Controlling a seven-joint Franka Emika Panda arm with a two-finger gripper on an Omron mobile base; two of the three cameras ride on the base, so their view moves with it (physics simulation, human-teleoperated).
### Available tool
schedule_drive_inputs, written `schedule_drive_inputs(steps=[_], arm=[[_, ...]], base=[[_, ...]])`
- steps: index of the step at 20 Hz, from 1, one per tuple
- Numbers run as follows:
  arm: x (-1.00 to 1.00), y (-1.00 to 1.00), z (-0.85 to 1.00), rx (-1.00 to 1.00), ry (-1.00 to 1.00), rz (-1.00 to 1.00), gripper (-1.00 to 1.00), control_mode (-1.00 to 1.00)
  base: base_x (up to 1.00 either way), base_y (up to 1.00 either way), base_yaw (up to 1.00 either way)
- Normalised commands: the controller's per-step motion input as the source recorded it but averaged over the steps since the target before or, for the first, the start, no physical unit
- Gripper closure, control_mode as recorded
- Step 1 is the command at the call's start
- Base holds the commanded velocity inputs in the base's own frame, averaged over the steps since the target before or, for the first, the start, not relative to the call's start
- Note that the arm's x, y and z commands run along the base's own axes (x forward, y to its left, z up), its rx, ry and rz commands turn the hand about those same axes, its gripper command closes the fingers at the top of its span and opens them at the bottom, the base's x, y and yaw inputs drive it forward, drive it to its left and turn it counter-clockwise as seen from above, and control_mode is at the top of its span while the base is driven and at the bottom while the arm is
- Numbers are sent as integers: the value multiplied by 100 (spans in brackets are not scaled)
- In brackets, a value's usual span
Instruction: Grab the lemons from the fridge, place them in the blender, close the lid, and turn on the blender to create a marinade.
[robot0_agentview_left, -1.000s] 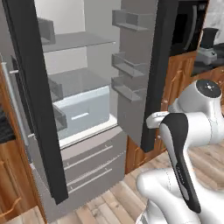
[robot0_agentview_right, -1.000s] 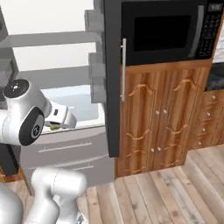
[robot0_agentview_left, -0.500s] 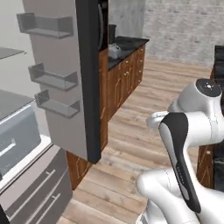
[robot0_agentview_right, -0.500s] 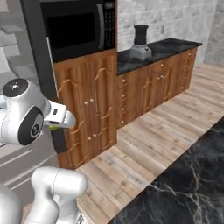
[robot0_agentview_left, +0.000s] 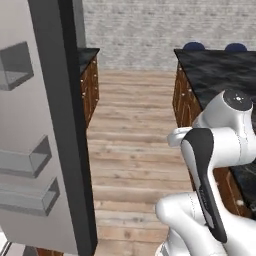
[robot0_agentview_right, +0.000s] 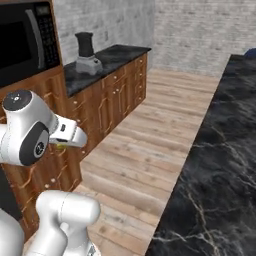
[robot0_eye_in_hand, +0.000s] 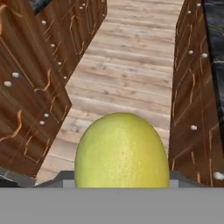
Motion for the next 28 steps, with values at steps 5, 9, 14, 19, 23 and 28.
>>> schedule_drive_inputs(steps=[5, 9, 14, 19, 23, 28], arm=[[0, 0, 0, 0, 0, 0, 100, 100], [0, 0, 0, 0, 0, 0, 100, 100], [0, 0, 0, 0, 0, 0, 100, 100], [0, 0, 0, 0, 0, 0, 100, 100], [0, 0, 0, 0, 0, 0, 100, 100], [0, 0, 0, 0, 0, 0, 100, 100]], base=[[100, 18, -30], [100, 31, -21], [100, 57, -13], [100, 42, -4], [100, -22, 1], [100, -37, 12]])
